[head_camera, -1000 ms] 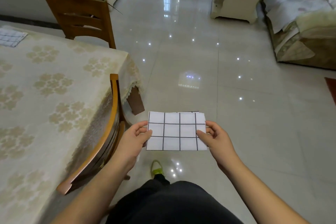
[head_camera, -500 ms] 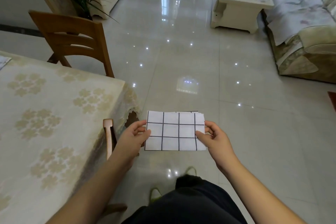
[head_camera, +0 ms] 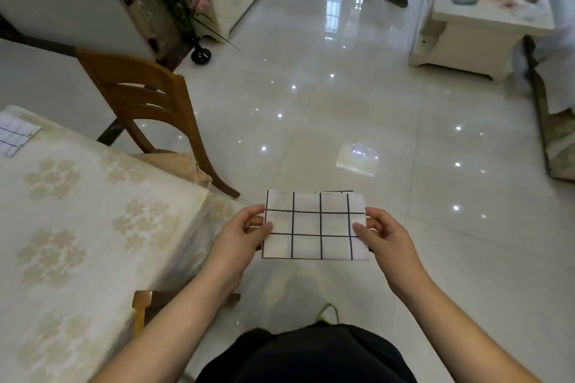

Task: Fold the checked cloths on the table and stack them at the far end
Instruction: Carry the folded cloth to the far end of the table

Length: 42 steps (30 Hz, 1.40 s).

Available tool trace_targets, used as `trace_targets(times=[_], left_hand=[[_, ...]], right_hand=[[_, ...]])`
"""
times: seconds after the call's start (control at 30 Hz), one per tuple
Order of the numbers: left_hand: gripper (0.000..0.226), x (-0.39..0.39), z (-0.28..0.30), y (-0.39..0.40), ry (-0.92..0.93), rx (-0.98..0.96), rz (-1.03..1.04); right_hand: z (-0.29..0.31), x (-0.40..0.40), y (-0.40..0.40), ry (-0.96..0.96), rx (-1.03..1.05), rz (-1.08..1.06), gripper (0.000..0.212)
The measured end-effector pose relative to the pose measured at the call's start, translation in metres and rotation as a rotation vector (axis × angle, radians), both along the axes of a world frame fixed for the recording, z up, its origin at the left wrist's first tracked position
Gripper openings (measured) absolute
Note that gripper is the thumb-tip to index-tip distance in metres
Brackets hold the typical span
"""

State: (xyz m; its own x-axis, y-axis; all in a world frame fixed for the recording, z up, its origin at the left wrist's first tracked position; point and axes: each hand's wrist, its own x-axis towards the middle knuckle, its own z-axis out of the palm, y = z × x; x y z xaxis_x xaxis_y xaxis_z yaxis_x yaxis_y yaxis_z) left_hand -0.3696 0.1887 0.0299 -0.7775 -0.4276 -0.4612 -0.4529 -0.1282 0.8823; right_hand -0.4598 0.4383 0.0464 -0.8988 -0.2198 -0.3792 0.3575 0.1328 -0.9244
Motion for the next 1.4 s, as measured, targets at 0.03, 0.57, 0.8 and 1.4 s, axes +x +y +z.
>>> trace_targets(times=[0.03,0.57,0.8,1.4], left_hand=[[0.036,-0.01,0.0,-0.001,0.0,-0.002,0.013],[0.035,-0.128,-0.003,-0.127,0.009,0.068,0.271],[0.033,-0.181,0.0,-0.189,-0.009,0.034,0.28],[0.03,-0.393,0.019,-0.24,-0.058,0.032,0.492]], right_hand=[[-0.001,-0.014,-0.002,0.0,0.003,0.022,0.026],[0.007,-0.181,-0.163,0.046,0.064,0.236,0.025],[0.015,-0.239,-0.219,0.039,0.072,0.283,0.025],[0.003,-0.486,-0.309,-0.068,0.003,0.447,0.025]])
